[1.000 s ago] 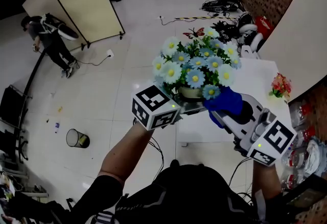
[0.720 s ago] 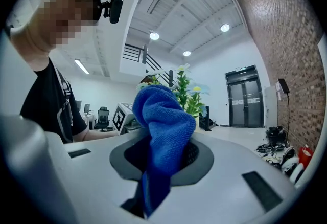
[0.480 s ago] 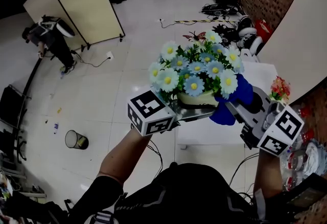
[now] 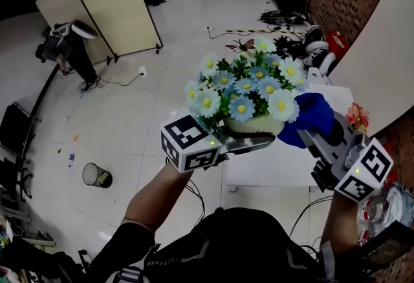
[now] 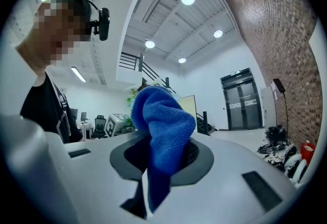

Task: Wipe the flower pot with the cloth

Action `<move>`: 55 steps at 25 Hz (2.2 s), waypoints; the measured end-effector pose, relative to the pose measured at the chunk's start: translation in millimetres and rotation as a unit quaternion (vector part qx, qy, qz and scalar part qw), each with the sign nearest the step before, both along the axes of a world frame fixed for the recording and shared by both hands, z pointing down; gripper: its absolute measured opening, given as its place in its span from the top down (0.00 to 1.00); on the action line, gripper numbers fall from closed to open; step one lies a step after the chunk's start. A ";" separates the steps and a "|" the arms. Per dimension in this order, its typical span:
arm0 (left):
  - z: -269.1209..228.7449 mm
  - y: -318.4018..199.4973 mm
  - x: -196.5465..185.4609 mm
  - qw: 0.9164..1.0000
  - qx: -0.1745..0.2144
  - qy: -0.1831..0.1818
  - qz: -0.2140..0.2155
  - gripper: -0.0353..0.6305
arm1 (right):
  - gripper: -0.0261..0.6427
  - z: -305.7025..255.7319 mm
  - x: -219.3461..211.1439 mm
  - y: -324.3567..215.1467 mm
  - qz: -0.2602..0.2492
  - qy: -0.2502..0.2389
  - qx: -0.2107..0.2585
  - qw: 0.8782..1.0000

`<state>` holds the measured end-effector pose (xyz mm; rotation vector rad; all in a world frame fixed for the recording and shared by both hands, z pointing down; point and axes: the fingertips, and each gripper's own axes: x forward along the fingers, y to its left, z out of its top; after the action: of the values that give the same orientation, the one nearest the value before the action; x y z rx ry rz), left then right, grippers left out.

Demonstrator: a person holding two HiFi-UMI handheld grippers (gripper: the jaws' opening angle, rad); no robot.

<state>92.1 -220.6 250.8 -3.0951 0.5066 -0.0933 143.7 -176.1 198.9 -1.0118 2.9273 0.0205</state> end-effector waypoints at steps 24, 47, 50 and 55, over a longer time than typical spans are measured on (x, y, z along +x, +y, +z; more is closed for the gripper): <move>-24.6 70.4 -35.4 0.997 0.058 0.013 0.055 0.07 | 0.86 -12.5 -43.8 15.9 0.011 -0.002 0.001 1.000; -29.9 82.0 -31.6 0.991 0.074 0.024 0.106 0.07 | 0.86 -30.7 -45.7 15.7 -0.168 -0.102 -0.039 0.980; -29.0 82.8 -30.7 0.991 0.074 0.021 0.109 0.07 | 0.86 -26.3 -42.0 38.8 -0.170 -0.111 -0.038 0.978; -22.1 78.1 -32.4 0.993 0.066 0.014 0.100 0.07 | 0.86 -23.0 -50.6 68.8 -0.176 -0.102 -0.037 0.978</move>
<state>59.7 -142.5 228.7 -2.9989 0.1918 -0.0152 93.1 -107.4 175.9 -0.4558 2.8850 -0.1934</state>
